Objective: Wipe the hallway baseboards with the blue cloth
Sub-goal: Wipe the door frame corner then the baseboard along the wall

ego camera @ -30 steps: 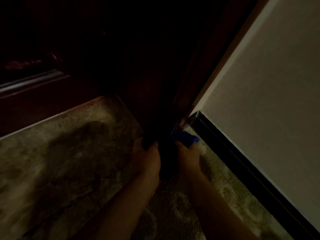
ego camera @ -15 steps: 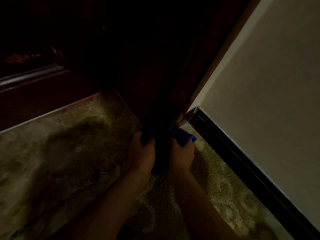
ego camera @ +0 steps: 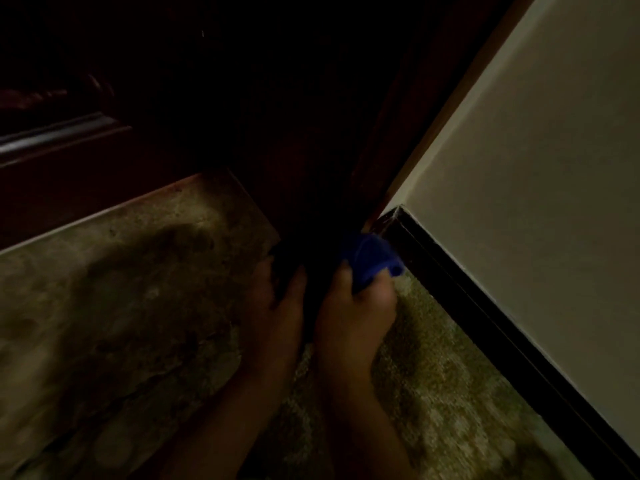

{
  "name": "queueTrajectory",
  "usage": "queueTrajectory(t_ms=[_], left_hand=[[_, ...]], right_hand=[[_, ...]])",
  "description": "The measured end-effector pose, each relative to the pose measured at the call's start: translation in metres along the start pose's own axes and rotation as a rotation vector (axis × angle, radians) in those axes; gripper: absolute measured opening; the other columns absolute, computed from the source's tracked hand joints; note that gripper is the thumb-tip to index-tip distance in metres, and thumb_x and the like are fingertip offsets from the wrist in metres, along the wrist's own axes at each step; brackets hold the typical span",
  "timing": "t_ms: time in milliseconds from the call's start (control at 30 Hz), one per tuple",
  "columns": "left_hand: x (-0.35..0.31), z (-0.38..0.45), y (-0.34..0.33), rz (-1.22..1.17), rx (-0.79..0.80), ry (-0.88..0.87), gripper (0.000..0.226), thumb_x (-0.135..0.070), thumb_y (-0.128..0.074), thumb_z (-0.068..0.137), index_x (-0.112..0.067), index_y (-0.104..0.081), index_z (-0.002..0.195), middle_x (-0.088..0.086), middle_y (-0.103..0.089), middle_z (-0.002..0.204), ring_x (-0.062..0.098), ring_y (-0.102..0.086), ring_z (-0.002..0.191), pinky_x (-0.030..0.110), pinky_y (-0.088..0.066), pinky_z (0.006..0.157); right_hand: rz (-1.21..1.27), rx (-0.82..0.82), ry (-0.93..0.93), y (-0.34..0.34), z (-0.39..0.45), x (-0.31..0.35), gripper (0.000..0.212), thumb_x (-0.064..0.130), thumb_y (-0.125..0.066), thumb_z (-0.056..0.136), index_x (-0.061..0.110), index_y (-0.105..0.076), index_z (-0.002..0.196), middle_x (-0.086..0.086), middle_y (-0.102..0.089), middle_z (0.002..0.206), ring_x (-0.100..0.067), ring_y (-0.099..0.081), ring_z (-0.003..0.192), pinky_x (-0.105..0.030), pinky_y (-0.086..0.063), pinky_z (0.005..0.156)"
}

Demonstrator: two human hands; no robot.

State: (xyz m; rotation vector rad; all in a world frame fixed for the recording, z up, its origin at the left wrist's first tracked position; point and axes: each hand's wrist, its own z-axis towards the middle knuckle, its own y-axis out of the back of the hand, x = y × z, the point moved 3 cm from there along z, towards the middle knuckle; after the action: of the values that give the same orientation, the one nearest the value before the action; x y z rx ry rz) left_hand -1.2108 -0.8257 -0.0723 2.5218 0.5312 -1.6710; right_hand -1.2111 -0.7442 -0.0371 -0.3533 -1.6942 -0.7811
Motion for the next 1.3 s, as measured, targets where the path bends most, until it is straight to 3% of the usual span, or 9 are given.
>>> queueTrajectory(t_ms=[67, 200, 333, 433, 567, 733, 933, 1167, 1300], left_hand=[[-0.008, -0.002, 0.001, -0.023, 0.024, -0.055, 0.034, -0.028, -0.06, 0.095, -0.025, -0.059, 0.128, -0.006, -0.067, 0.12, 0.012, -0.065, 0.11, 0.036, -0.052, 0.092], [0.0, 0.011, 0.0, 0.092, -0.022, 0.005, 0.043, -0.027, -0.058, 0.096, -0.024, -0.052, 0.138, -0.007, -0.057, 0.133, 0.017, -0.056, 0.123, 0.039, -0.046, 0.104], [0.006, 0.009, -0.006, 0.106, 0.001, 0.103, 0.048, -0.051, -0.064, 0.081, -0.035, -0.056, 0.125, -0.009, -0.058, 0.128, 0.016, -0.058, 0.117, 0.038, -0.046, 0.102], [-0.026, -0.005, -0.008, 0.029, -0.062, -0.118, 0.016, -0.033, -0.067, 0.088, -0.041, -0.063, 0.101, -0.01, -0.071, 0.106, 0.008, -0.069, 0.098, 0.031, -0.058, 0.082], [-0.056, -0.009, -0.012, 0.027, -0.058, -0.258, 0.017, -0.029, -0.066, 0.09, -0.043, -0.063, 0.098, -0.017, -0.072, 0.098, -0.001, -0.07, 0.089, 0.017, -0.054, 0.068], [-0.026, 0.032, -0.014, 0.244, -0.056, -0.116, 0.026, -0.024, -0.054, 0.098, -0.035, -0.054, 0.121, -0.007, -0.06, 0.114, 0.016, -0.061, 0.106, 0.036, -0.052, 0.089], [0.015, 0.036, -0.017, 0.104, 0.055, 0.456, 0.047, -0.032, -0.052, 0.098, -0.013, -0.047, 0.142, 0.011, -0.055, 0.138, 0.036, -0.056, 0.119, 0.045, -0.047, 0.101], [0.017, 0.014, -0.04, -0.152, 0.116, 0.263, 0.069, -0.037, -0.067, 0.08, -0.036, -0.042, 0.145, -0.003, -0.052, 0.144, 0.023, -0.056, 0.125, 0.048, -0.045, 0.106], [0.036, 0.01, -0.043, -0.03, 0.105, 0.373, 0.057, -0.025, -0.057, 0.097, -0.035, -0.034, 0.148, -0.01, -0.044, 0.146, 0.015, -0.049, 0.128, 0.039, -0.038, 0.11]], right_hand=[[0.039, -0.035, 0.071, 0.004, -0.001, 0.006, 0.013, 0.013, -0.058, 0.089, 0.017, -0.058, 0.077, 0.002, -0.059, 0.063, -0.008, -0.056, 0.056, -0.034, -0.048, 0.06], [-0.044, -0.003, -0.032, -0.003, 0.008, -0.01, 0.011, 0.008, -0.056, 0.09, 0.015, -0.061, 0.097, 0.014, -0.058, 0.072, 0.005, -0.058, 0.062, -0.02, -0.044, 0.06], [-0.115, 0.078, -0.128, -0.006, 0.01, -0.013, 0.016, 0.009, -0.054, 0.09, 0.011, -0.062, 0.104, -0.009, -0.068, 0.092, -0.017, -0.066, 0.082, -0.038, -0.055, 0.077], [-0.014, 0.019, 0.09, 0.016, 0.006, 0.027, 0.018, 0.011, -0.057, 0.09, 0.023, -0.056, 0.077, 0.007, -0.061, 0.066, -0.002, -0.059, 0.058, -0.024, -0.048, 0.056], [0.083, -0.082, 0.204, 0.026, 0.011, 0.04, 0.013, 0.019, -0.056, 0.09, 0.025, -0.057, 0.078, 0.005, -0.056, 0.059, -0.008, -0.055, 0.053, -0.033, -0.047, 0.055], [0.162, 0.006, -0.021, 0.0, 0.024, -0.014, 0.013, 0.009, -0.049, 0.093, 0.021, -0.052, 0.087, 0.006, -0.05, 0.065, -0.004, -0.048, 0.055, -0.03, -0.04, 0.058], [0.011, 0.228, -0.441, -0.007, 0.068, -0.049, 0.024, 0.008, -0.04, 0.098, 0.002, -0.052, 0.118, -0.009, -0.055, 0.095, -0.028, -0.056, 0.099, -0.041, -0.045, 0.089], [0.103, 0.184, -0.13, 0.007, 0.13, -0.005, 0.019, 0.01, -0.046, 0.093, 0.013, -0.054, 0.076, -0.005, -0.056, 0.072, -0.018, -0.057, 0.069, -0.03, -0.045, 0.062], [-0.156, 0.321, -0.167, 0.008, 0.115, -0.057, 0.021, 0.009, -0.046, 0.093, 0.008, -0.06, 0.109, -0.01, -0.065, 0.102, -0.025, -0.063, 0.091, -0.04, -0.052, 0.08]])
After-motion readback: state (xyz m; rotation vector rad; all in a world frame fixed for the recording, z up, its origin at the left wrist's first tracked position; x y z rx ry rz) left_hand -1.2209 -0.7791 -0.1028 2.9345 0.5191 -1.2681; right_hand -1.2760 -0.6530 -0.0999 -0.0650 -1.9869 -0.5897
